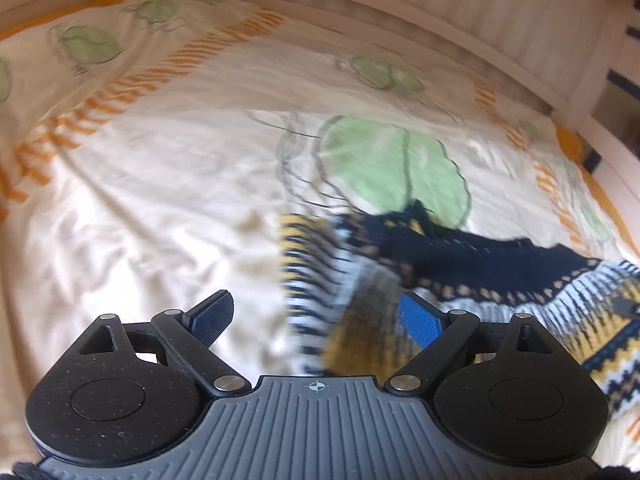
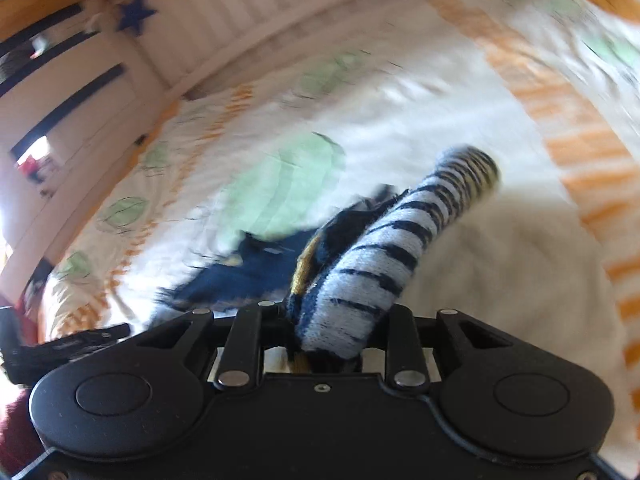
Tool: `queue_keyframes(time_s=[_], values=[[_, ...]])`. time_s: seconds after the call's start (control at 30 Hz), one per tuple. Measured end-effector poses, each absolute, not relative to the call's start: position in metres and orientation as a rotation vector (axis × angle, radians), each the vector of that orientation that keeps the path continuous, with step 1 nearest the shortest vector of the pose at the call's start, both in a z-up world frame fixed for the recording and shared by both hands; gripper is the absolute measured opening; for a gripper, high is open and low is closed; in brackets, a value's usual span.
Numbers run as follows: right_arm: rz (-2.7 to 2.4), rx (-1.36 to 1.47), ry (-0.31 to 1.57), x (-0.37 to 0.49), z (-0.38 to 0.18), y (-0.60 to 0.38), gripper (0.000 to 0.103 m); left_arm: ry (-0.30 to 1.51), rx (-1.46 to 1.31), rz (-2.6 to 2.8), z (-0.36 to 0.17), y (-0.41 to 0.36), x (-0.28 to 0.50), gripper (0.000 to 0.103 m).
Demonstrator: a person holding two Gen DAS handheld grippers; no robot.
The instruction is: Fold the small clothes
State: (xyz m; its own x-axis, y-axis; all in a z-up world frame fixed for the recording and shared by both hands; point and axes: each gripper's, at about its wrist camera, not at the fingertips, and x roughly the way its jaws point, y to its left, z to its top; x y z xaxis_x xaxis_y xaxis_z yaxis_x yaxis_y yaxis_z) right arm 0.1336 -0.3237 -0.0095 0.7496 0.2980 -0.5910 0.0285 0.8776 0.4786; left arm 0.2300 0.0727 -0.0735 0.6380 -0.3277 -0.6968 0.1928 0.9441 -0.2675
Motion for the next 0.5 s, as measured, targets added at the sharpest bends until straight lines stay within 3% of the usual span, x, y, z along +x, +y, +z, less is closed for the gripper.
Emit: queue_keyframes(time_s=[0.2,0.5], values=[[0.319,0.37,0.725,0.166,0.012,-0.232,0.035,0.868,-0.284,-0.245,-0.094,0.119,0.236,0.09],[0.365,0.056,0.84,0.189,-0.042,-0.103,0.036,0.863,-0.386,-0.251,-0.105,0.144,0.233,0.09]])
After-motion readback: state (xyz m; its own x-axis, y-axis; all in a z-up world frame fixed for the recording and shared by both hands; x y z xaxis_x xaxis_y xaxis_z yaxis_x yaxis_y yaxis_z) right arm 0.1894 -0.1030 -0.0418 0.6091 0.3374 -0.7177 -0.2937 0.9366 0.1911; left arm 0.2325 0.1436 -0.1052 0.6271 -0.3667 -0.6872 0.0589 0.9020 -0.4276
